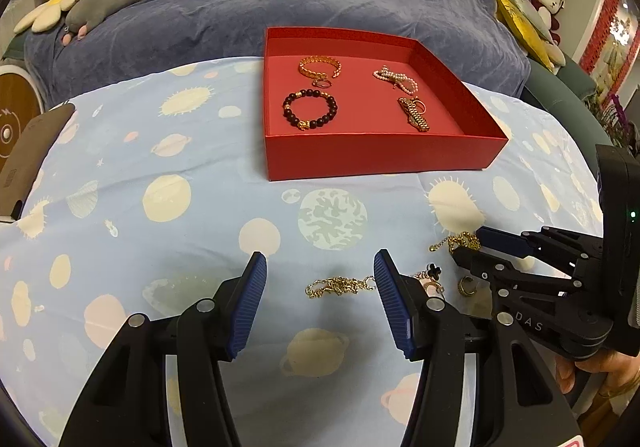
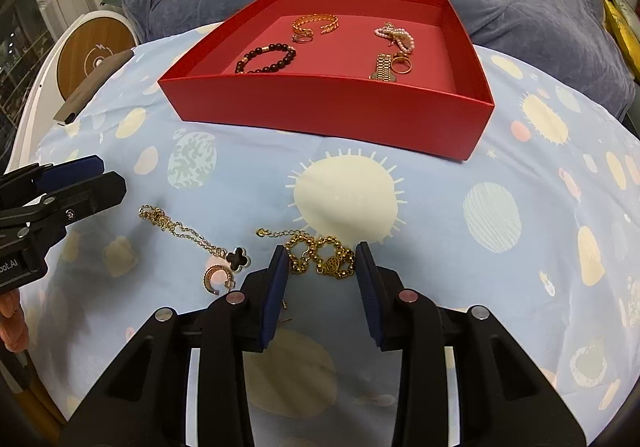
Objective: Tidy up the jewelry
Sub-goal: 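Grasp the gold chain with the left tool while the right tool grasps the thick gold chain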
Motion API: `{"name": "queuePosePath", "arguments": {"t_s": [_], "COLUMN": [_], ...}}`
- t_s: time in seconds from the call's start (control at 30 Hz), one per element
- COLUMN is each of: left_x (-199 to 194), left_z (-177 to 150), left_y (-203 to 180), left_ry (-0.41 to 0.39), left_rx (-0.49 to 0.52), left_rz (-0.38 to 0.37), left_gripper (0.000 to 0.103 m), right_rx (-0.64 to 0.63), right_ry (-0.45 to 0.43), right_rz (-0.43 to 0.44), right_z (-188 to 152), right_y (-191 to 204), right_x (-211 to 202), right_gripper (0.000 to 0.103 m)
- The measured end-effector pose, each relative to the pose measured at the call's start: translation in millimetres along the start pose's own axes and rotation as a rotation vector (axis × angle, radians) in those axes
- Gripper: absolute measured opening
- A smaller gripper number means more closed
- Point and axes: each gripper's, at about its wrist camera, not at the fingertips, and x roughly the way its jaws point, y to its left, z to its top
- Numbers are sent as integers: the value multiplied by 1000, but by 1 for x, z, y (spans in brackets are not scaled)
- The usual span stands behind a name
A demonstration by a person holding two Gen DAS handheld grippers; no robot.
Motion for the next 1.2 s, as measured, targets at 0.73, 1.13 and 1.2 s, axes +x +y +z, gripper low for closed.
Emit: {"name": "queuePosePath", "arguments": {"t_s": [0.73,1.13,1.2], "left_x": [36,32,25], "left_z": [-20,-19,-16], "left_y": [-29,-41,-41], "left_ry": [18,33,18], "left_rx": [142,160,150], "left_rz": [6,-59,-73], "left_gripper": [35,2,2], "right_rx": [88,122,128], "right_ry": [-28,-42,-50], "right_rz": [37,50,57], "right_z": [-4,-1,1], "right_y": [-32,-39,-39], "right_x": [-31,-39,-42], "right_gripper": [6,6,6]}}
